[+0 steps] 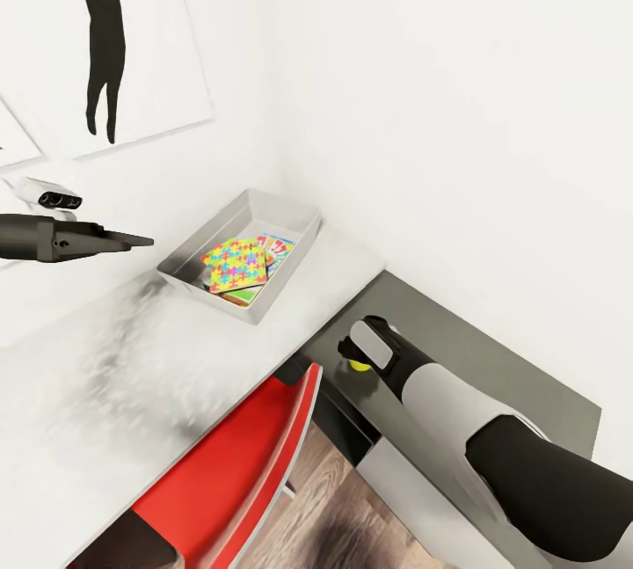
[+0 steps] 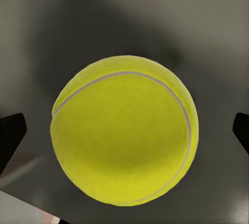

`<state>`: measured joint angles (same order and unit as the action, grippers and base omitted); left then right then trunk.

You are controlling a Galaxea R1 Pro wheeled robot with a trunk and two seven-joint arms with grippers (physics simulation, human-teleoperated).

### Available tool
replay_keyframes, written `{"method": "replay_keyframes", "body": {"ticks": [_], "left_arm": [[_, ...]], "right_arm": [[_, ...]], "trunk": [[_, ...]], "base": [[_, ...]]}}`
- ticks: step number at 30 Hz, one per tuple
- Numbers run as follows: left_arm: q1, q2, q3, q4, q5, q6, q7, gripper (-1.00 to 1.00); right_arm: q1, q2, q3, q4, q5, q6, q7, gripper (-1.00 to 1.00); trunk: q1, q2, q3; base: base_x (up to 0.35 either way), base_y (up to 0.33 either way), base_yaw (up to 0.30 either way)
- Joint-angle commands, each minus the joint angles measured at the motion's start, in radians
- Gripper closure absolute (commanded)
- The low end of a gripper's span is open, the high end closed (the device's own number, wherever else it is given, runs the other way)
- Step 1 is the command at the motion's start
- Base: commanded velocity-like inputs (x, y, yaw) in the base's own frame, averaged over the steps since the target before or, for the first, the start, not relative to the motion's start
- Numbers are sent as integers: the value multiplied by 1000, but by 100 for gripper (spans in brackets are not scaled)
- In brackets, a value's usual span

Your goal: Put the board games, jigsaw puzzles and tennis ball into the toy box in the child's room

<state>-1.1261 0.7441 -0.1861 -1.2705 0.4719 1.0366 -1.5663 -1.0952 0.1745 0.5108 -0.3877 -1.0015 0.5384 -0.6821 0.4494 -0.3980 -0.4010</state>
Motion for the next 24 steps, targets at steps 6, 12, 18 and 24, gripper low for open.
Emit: {"method": "replay_keyframes", "body": {"ticks": [6, 12, 18, 24], "left_arm": [[-1, 1, -2, 0, 1, 11, -5, -100], [-1, 1, -3, 0, 1, 11, -5, -100], [-1, 2, -3, 0, 2, 11, -5, -100], [-1, 2, -3, 0, 2, 11, -5, -100]], "right_arm": [[-1, 0, 5, 0, -3, 5, -4, 100], [-1, 0, 5, 0, -3, 5, -4, 100], [0, 0, 5, 0, -3, 5, -4, 100], [0, 0, 5, 0, -3, 5, -4, 100]], "trunk": [[1, -2, -2], [1, -2, -2], [1, -2, -2], [1, -2, -2]], "base": [[0, 0, 0], [0, 0, 0], [0, 0, 0], [0, 0, 0]]}}
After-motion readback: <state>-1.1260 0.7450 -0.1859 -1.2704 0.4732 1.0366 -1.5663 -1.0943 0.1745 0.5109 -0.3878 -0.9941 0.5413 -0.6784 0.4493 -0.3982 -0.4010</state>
